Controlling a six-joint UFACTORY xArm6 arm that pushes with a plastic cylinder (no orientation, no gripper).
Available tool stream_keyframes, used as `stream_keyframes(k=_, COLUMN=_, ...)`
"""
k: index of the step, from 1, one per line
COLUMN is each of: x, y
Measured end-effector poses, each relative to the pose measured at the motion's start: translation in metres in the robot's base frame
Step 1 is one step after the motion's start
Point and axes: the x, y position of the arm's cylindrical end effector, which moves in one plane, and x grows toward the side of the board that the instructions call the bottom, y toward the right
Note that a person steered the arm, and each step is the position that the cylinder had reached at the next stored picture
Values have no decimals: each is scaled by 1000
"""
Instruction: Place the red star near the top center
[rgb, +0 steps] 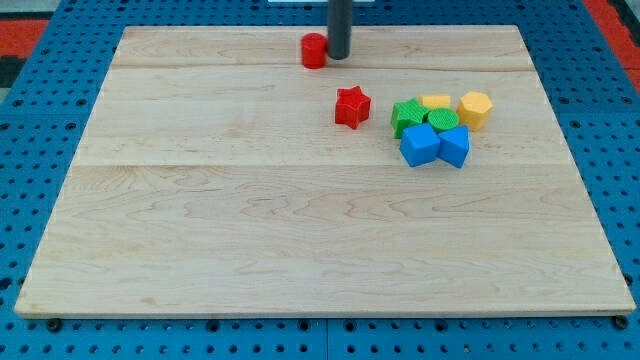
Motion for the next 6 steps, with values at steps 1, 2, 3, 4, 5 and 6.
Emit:
stream_keyframes(k=1, x=-9, y=-36)
stream_keyframes(k=2, x=-9, y=-114)
stream_keyframes(k=3, x=-9, y=-174)
stream_keyframes(k=4, x=5, y=-103)
stream_keyframes(k=5, x=15, y=-62)
stream_keyframes(k=6, x=33, y=-9)
